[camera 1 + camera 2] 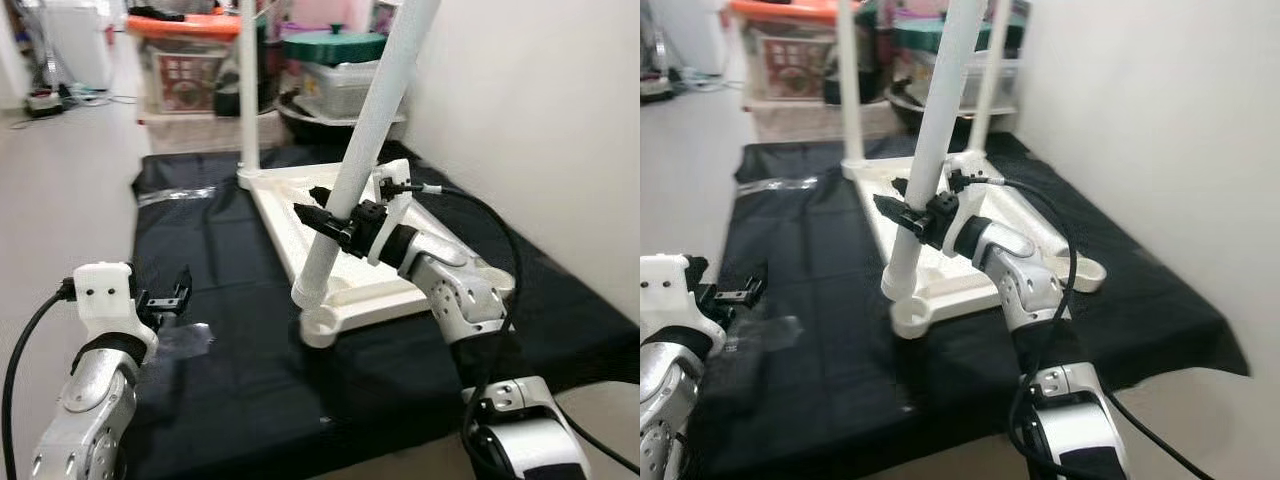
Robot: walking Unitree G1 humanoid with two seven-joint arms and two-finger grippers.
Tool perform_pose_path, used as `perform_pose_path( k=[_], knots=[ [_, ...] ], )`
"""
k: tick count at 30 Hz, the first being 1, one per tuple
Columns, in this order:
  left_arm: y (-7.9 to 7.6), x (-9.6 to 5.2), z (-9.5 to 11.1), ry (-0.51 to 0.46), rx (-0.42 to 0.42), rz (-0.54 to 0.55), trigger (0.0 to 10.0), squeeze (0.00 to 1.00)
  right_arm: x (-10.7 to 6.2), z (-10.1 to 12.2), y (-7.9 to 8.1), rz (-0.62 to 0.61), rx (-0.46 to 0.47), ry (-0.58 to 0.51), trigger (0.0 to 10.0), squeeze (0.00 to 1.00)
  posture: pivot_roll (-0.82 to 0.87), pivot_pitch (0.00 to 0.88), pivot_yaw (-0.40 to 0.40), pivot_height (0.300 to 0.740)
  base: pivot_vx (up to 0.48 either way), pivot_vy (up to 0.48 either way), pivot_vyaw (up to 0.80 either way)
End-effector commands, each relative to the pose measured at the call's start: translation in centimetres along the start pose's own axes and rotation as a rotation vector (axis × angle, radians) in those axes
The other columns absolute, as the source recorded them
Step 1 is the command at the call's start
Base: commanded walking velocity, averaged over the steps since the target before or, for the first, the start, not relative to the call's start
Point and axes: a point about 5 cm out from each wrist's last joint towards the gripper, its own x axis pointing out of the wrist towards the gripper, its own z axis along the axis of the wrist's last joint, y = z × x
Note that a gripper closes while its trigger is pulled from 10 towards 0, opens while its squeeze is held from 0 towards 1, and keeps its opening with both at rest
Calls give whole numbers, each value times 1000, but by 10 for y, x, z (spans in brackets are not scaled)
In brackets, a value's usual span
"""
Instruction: Building children table
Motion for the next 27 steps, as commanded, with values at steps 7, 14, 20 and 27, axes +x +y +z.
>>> perform_pose_path(
  k=[7, 14, 20, 27],
  knots=[
    [-4, 1, -7, 35, 10, -5, 10000, 0, -5, 3, 5, 144, -37, 56, 10000, 0, 30, 0, -63, 740, 0, 0, 0],
    [-5, 1, -10, 49, 15, -5, 10000, 0, 5, -13, 29, 265, -71, 102, 10000, 0, 32, 0, -62, 740, 0, 0, 0],
    [-3, -1, -12, 60, 15, 5, 10000, 0, 14, -14, 36, 245, -58, 69, 10000, 0, 40, 0, -68, 740, 0, 0, 583],
    [-4, -3, -15, 78, 16, 1, 10000, 0, 10, -16, 32, 224, -77, 79, 10000, 0, 33, 0, -64, 740, 0, 0, 457]
  ],
)
